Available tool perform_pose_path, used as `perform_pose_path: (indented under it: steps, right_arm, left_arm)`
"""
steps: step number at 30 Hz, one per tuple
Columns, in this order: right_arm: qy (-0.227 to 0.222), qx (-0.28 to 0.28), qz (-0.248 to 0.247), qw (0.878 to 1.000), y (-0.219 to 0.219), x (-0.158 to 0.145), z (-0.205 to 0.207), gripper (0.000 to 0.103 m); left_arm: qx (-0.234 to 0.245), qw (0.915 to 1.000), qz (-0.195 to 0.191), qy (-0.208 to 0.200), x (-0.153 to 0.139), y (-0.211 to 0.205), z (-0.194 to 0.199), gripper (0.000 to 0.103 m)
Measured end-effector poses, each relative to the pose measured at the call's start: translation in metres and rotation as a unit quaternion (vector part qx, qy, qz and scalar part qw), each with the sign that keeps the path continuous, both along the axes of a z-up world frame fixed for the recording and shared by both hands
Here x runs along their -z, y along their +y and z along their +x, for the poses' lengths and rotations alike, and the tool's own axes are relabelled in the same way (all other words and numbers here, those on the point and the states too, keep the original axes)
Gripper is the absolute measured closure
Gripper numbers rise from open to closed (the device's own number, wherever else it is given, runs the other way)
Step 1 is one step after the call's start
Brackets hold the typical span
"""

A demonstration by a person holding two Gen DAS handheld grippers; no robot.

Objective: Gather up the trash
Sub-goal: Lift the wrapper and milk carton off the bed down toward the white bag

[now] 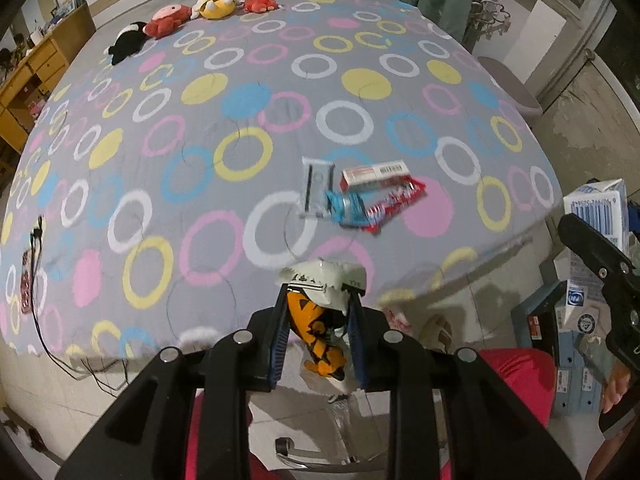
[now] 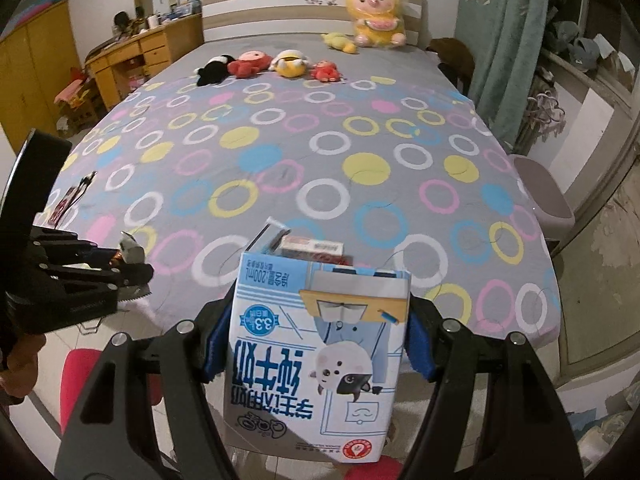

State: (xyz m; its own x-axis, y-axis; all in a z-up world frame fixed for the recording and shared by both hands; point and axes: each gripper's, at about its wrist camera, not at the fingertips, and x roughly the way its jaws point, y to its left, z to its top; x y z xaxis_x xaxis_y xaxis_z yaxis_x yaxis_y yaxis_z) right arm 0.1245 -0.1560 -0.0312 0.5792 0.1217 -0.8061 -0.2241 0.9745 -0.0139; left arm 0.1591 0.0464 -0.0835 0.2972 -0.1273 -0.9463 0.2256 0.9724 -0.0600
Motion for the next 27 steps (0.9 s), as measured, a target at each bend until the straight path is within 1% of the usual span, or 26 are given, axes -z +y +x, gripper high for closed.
perform_pose_path:
  steps: [12,15,21,24,27]
  right_arm:
    - [0.006,-0.018,-0.010,1.000,0.017,0.009,-0.066,0.035]
    - [0.009,-0.018,-0.015,1.000,0.019,0.017,-0.081,0.035]
    - [0.018,-0.014,-0.013,1.000,0.020,0.032,-0.103,0.035]
    - [0.021,-0.013,-0.015,1.000,0.023,0.040,-0.111,0.035]
    - [0.023,-0.013,-0.016,1.000,0.026,0.047,-0.116,0.035]
  left_arm:
    - [0.003,0.9999,-0.015,0.001,0.016,0.002,-0.071,0.077]
    - [0.004,0.9993,-0.037,0.010,0.025,0.001,-0.085,0.077]
    - [0.009,0.9992,-0.038,0.006,0.043,-0.007,-0.113,0.077]
    - [0.009,0.9994,-0.031,0.010,0.055,-0.012,-0.123,0.077]
    - [0.006,0.9992,-0.036,0.017,0.067,-0.014,-0.129,0.077]
